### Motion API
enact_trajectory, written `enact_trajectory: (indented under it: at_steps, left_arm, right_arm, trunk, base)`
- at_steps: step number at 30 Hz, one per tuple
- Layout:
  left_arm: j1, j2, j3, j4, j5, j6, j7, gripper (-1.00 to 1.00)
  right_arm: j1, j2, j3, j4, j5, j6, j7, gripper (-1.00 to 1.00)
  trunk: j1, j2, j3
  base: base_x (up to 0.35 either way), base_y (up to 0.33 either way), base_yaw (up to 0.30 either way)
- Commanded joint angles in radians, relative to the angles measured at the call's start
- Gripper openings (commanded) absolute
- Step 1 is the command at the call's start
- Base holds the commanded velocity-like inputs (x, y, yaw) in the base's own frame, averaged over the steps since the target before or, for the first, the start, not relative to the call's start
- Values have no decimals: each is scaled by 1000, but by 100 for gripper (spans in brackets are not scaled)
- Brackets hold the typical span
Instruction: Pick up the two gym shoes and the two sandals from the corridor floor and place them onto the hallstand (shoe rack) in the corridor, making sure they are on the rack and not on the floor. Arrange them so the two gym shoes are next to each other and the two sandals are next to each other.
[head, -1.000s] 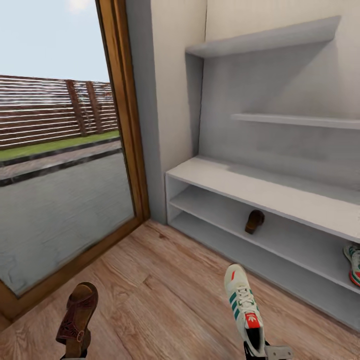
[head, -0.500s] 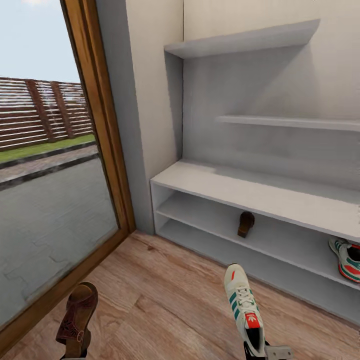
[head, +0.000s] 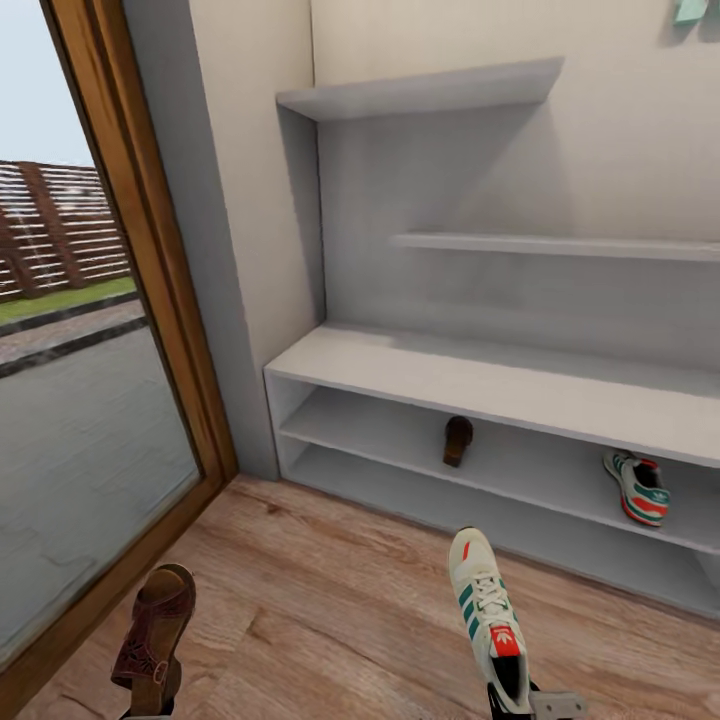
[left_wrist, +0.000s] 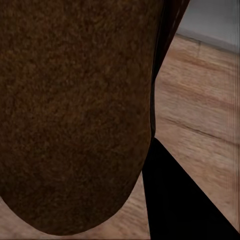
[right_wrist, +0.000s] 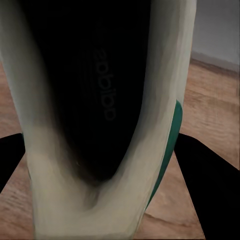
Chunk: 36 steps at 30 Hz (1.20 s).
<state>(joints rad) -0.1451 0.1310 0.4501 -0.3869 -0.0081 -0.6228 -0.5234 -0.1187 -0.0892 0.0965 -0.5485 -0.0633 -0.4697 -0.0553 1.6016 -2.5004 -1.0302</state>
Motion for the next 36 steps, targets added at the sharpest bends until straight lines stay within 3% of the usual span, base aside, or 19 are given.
enact_trajectory:
  at_steps: [1, 36]
  left_arm:
    - [-1, -1, 9, 0, -4, -1, -8, -100]
    - [-1, 2, 8, -1, -4, -1, -8, -100]
  right_arm:
    - [-1, -1, 8, 1, -7, -4, -5, -100]
    - [-1, -1, 8, 1, -7, -3, -5, -100]
  trunk:
    - [0, 0, 0]
    - [0, 0, 19]
  base:
    - [0, 1, -287]
    - [-8, 4, -287]
